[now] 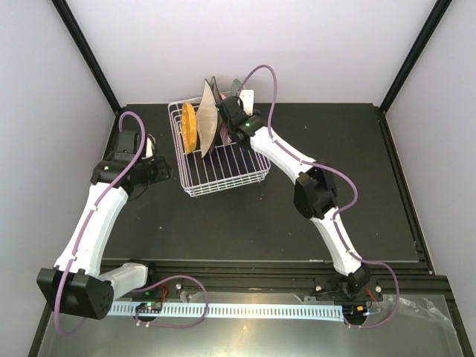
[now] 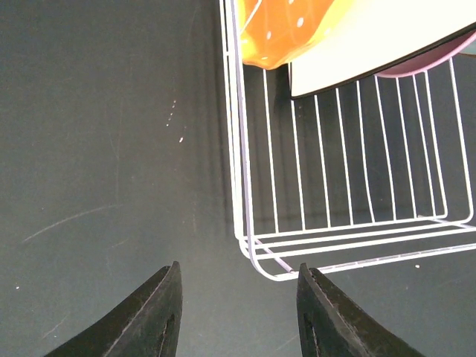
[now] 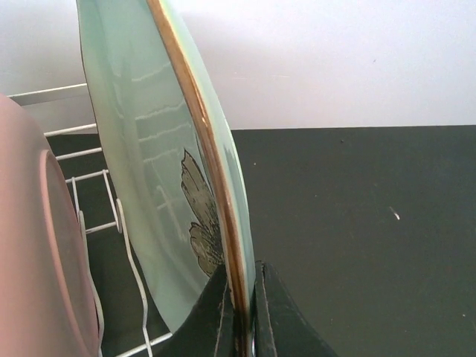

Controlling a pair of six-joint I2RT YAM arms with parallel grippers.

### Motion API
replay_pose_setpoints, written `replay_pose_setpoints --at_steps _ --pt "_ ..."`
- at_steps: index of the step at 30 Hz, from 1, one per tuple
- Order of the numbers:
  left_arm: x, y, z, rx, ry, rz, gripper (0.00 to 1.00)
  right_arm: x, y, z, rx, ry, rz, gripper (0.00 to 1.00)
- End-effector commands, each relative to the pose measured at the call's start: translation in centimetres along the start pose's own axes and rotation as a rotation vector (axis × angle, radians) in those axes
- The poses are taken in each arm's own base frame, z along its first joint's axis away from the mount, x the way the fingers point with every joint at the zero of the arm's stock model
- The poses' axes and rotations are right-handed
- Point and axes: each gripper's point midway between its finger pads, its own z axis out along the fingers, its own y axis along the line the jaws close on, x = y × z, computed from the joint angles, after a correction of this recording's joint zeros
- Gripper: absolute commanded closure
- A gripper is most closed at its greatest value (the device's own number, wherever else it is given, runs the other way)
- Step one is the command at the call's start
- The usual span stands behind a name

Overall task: Load the plates into the dish rack
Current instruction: Insert the plate into the dish rack.

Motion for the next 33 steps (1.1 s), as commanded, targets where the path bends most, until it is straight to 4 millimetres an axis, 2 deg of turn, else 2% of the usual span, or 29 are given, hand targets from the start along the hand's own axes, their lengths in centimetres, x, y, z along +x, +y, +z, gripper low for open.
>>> replay_pose_setpoints --at_steps 1,8,12,13,15,21,28,33 --pt "-0.5 0.1 -1.0 0.003 -0.022 0.008 0.56 3.8 2.0 -0.7 -0.058 0.087 -0.058 0.99" --pt "-0.1 0.4 -1.0 0.0 -0.022 0.014 0.57 4.7 2.3 -1.1 -0.053 0.091 -0.095 0.99" --pt "-0.1 0.5 -0.9 -0.002 -0.025 0.014 0.58 5.5 2.3 -2.0 -0.044 0.07 -0.12 0.99" --pt "0.0 0.6 -0.9 -0.002 -0.025 0.013 0.58 5.0 2.4 -2.6 -0.055 0.042 -0.117 0.99" --pt "0.1 0.6 -0.8 -0.002 -0.023 0.012 0.58 5.4 2.6 -3.1 -0.057 0.029 -0.13 0.99" --pt "0.4 0.6 -0.7 0.007 -0.015 0.008 0.59 7.0 2.7 -2.8 -0.058 0.075 -0.145 0.99" --pt "0.5 0.4 -0.7 0.018 -0.012 0.007 0.59 7.1 4.2 -2.5 -0.108 0.095 -0.137 0.99" --pt "0.6 0.5 -0.7 0.018 -0.01 0.015 0.6 7.0 5.1 -1.6 -0.127 0.098 -0.14 0.99"
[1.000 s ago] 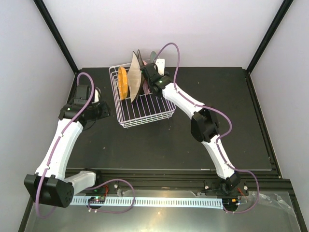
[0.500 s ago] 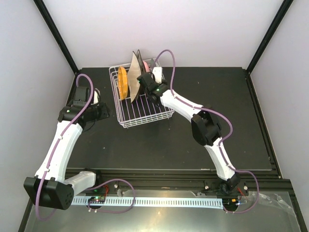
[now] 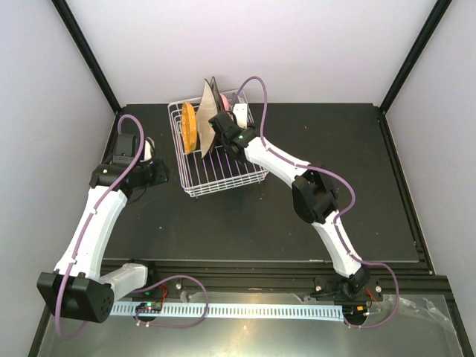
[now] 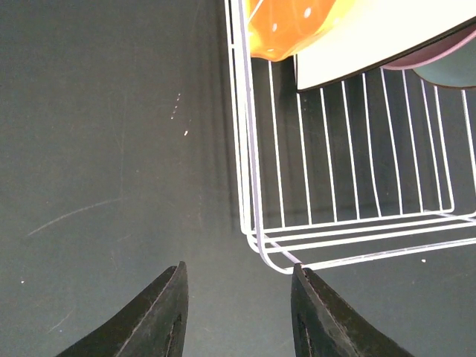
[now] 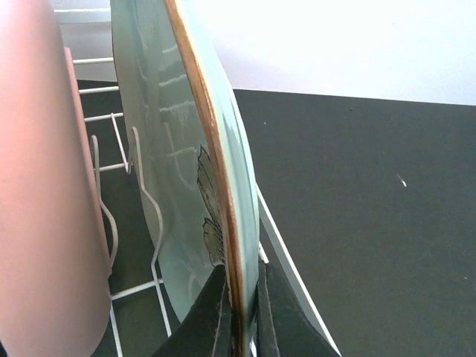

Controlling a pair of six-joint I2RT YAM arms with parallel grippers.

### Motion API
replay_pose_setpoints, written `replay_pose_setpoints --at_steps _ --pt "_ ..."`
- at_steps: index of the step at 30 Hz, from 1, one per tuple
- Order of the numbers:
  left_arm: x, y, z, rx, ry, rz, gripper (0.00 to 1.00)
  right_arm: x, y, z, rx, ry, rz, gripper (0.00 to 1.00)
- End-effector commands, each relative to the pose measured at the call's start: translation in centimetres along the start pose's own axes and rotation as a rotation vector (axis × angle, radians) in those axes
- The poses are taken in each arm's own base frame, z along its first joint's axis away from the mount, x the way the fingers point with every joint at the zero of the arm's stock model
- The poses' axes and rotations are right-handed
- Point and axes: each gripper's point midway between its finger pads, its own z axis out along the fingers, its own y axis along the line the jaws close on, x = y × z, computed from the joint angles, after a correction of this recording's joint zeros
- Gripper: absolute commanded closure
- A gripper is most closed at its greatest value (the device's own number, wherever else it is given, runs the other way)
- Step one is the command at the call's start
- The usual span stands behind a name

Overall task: Load the plates into the dish rack
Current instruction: Insert the plate into the dish rack.

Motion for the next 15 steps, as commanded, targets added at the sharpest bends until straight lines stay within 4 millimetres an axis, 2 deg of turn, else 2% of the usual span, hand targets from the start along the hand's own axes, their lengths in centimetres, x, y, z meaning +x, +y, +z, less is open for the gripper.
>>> replay_pose_setpoints --at_steps 1,7,15 --pt "0.0 -0.1 -0.7 0.016 -0.013 0.011 0.6 2.5 3.9 0.3 -0.137 0.081 -0.082 0.99" --pt "0.1 -0.1 -0.6 0.017 -0.008 0.018 0.6 2.5 4.7 1.6 -0.167 0.087 -0.091 0.97" --pt "0.2 -0.2 -0.3 0.023 0.005 0.016 0.6 1.6 4.1 0.9 -0.172 0.069 -0.086 0.83"
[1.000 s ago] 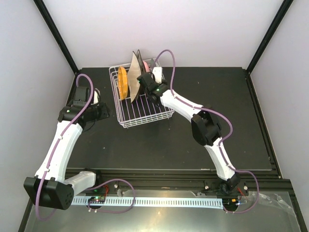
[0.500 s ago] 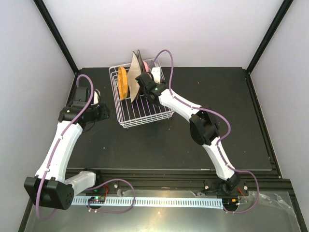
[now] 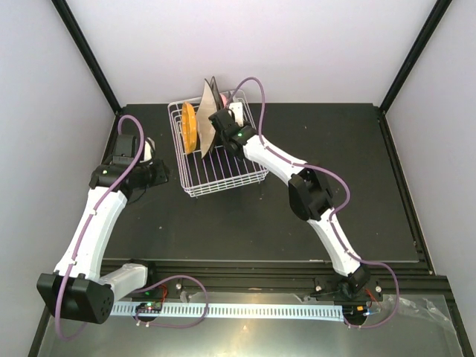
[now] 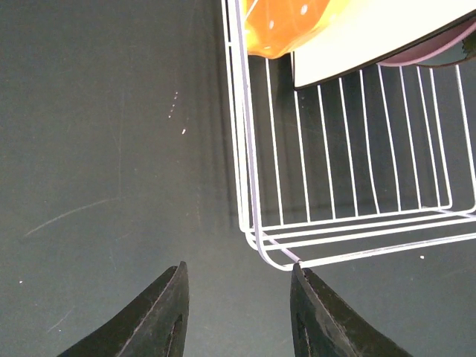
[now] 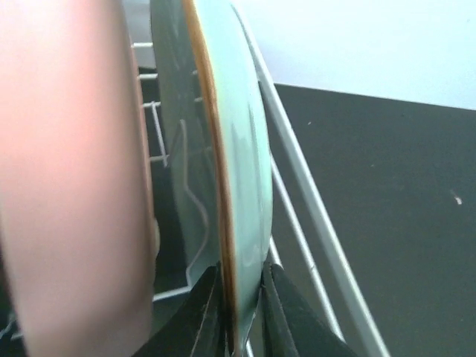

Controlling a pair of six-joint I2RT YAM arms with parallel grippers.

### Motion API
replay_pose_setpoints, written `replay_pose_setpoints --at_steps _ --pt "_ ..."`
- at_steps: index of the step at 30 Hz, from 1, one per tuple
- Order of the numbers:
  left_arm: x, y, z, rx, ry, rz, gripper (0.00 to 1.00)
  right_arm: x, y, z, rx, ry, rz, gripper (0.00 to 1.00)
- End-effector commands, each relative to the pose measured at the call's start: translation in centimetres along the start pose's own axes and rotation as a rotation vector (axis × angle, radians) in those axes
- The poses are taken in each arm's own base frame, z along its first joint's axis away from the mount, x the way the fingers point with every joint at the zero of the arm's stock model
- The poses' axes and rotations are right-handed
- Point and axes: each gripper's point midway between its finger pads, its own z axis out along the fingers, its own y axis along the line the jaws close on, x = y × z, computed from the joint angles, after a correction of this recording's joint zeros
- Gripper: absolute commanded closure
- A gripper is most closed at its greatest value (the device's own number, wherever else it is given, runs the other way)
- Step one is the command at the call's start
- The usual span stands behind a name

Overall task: Load the plates into the dish rack
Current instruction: Insert the plate into the dish rack.

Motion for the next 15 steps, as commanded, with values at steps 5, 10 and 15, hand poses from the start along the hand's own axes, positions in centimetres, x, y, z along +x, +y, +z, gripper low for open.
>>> replay_pose_setpoints --at_steps 5,10,15 --pt "0.1 -0.3 0.1 0.025 0.013 0.009 0.61 1.5 2.0 -1.9 -0.148 0.022 -0.032 0.74" --pt "0.1 -0.4 0.2 0.03 0.016 0.019 0.61 0.9 0.3 -3.2 -0.145 -0.008 0.015 0.68" --pt "0.1 -0.5 0.6 0.035 0.017 0.015 0.6 0.0 -1.7 -4.8 -0.146 -0.025 0.062 0.64"
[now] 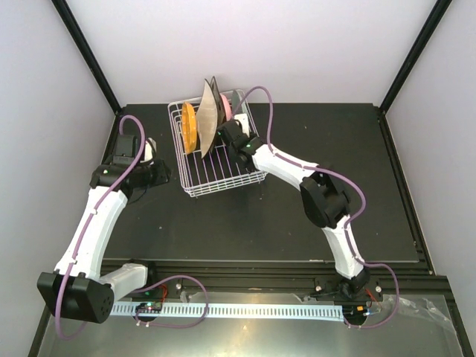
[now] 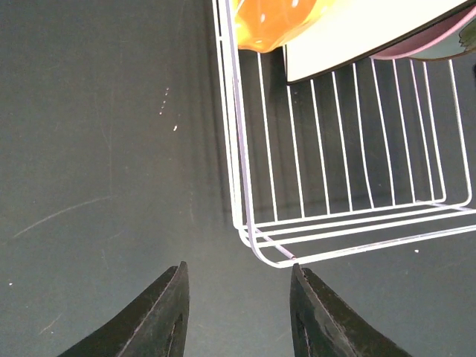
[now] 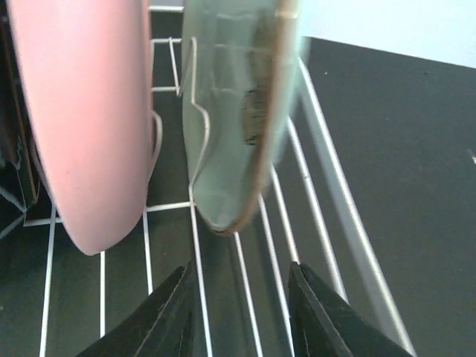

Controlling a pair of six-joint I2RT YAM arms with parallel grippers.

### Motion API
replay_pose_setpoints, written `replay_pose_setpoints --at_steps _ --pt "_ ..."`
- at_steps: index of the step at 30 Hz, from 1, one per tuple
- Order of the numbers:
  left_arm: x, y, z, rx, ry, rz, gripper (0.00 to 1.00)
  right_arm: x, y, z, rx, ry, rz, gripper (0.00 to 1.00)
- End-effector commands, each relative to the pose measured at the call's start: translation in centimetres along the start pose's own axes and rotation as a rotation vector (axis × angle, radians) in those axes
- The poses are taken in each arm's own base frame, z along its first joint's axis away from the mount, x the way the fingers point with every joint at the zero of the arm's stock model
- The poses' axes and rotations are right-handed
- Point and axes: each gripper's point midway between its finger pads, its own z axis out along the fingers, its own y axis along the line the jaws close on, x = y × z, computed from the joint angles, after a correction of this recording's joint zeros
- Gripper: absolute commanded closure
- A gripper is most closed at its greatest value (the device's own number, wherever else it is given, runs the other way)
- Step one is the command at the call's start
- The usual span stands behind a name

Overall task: Load the plates into the dish rack
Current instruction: Insert the plate into the dish rack.

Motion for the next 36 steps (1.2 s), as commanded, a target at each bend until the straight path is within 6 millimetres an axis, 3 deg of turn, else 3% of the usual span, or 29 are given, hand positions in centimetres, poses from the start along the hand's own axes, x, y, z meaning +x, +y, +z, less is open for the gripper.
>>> replay_pose_setpoints --at_steps 1,10,14,20,21,22,24,25,28,31,36 --pt "-0.1 -0.2 0.5 0.019 0.008 0.006 0.6 -4.2 -1.7 -3.2 -0.029 -0.102 0.113 0.63" --pt "-0.6 -0.7 1.2 0.042 -0.001 0.002 0.6 -3.6 -4.3 -5.8 -0.068 -0.09 0.184 0.6" --pt "-1.2 0.2 2.3 -0.01 -0.011 0.002 0.5 -2.8 -8.1 -7.2 -0.122 -0.02 0.304 0.59" --pt "-2.2 1.5 4.6 -0.056 0.005 -0.037 0.42 1.1 -13.5 -5.7 -0.225 0.287 0.464 0.59" --pt "-2.5 1.8 4.9 -0.063 0.001 -0.045 0.42 1.4 -14.6 -5.5 -0.204 0.307 0.47 0.62" --pt "-2.7 2.3 5.5 -0.077 0.008 -0.055 0.49 1.5 -15.4 -5.3 -0.196 0.309 0.464 0.7" --pt "-3.6 3.7 6.6 -0.114 0.007 -0.078 0.64 1.9 -16.4 -4.7 -0.186 0.326 0.455 0.92" --pt "-4.2 4.6 7.0 -0.134 -0.001 -0.093 0.7 2.1 -16.6 -4.0 -0.203 0.339 0.449 0.97" --pt "-6.3 6.5 8.9 -0.162 -0.007 -0.132 0.84 3.4 -15.8 -1.9 -0.273 0.431 0.461 0.99" --pt "-8.9 6.5 11.4 -0.126 0.009 -0.152 0.95 4.7 -13.7 0.2 -0.381 0.511 0.499 0.99" --pt "-11.2 5.6 16.2 -0.057 0.041 -0.149 0.98 7.0 -11.7 2.2 -0.439 0.575 0.534 0.99"
